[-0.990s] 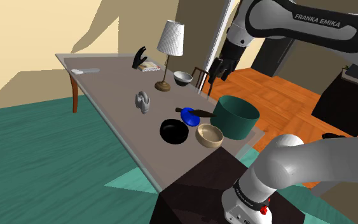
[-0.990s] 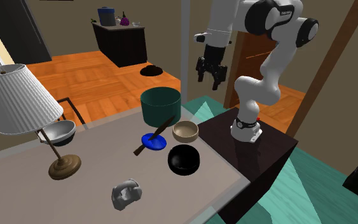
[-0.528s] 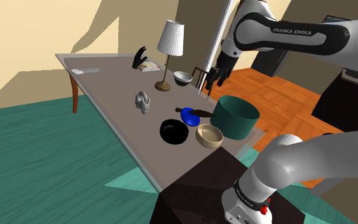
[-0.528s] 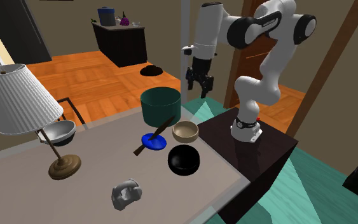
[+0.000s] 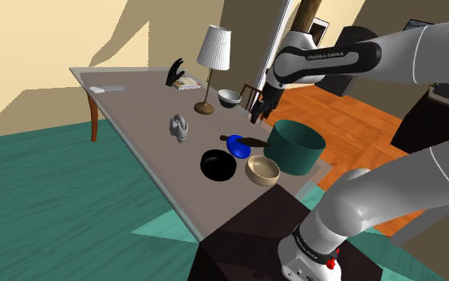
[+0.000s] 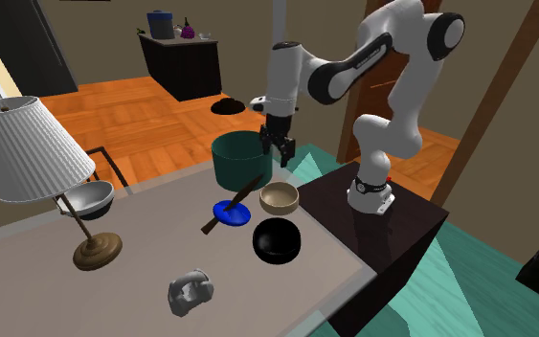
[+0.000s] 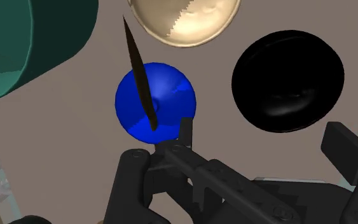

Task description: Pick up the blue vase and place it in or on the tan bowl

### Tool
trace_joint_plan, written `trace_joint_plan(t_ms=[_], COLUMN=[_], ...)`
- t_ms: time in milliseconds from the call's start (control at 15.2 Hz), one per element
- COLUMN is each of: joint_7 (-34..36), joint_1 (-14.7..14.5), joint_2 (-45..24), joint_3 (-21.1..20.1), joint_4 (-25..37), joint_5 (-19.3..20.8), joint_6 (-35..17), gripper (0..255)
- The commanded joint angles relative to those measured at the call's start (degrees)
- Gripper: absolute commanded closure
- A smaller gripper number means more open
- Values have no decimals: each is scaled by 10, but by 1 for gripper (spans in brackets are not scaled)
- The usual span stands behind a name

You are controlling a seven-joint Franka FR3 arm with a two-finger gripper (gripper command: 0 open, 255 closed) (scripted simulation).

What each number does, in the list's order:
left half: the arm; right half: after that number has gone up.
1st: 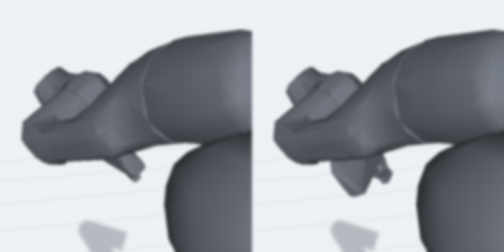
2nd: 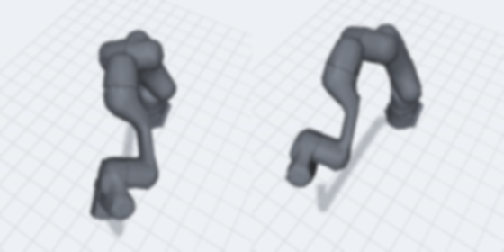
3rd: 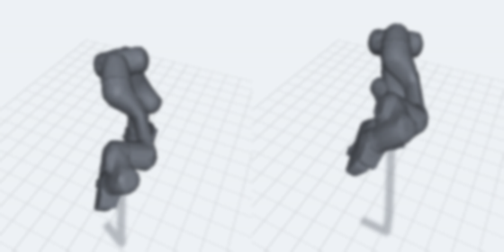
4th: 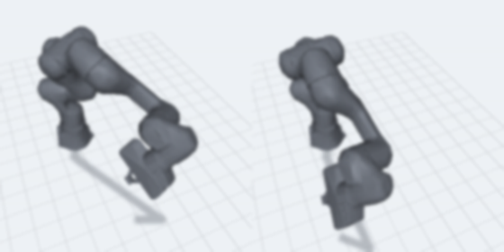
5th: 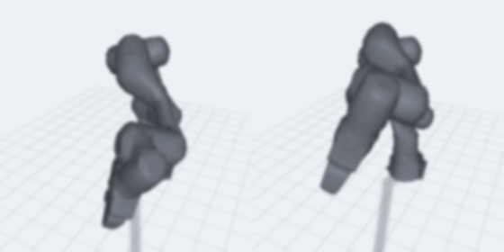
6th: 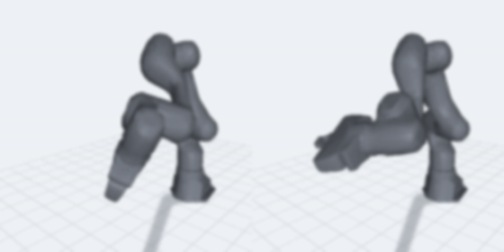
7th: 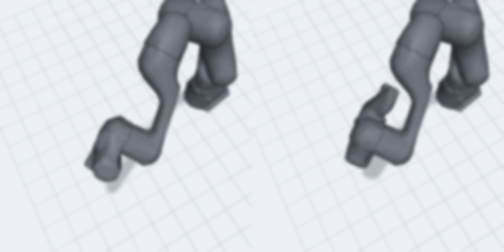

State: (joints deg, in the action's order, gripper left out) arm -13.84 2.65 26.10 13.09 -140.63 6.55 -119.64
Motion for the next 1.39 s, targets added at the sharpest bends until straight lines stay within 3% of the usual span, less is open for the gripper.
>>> trace_joint_plan(t_ms=[0,330,660,1056,1320], joint_7=[-25,-86,-161,-255,-267], joint_1=[1,-2,-1,25,33], joint_2=[-39,-144,-260,-403,-429], joint_3=[19,56,81,78,70], joint_4=[5,29,72,150,153], joint_5=[-1,-22,-70,-148,-163], joint_6=[-33,-106,-165,-210,-230], gripper=[0,0,0,0,0])
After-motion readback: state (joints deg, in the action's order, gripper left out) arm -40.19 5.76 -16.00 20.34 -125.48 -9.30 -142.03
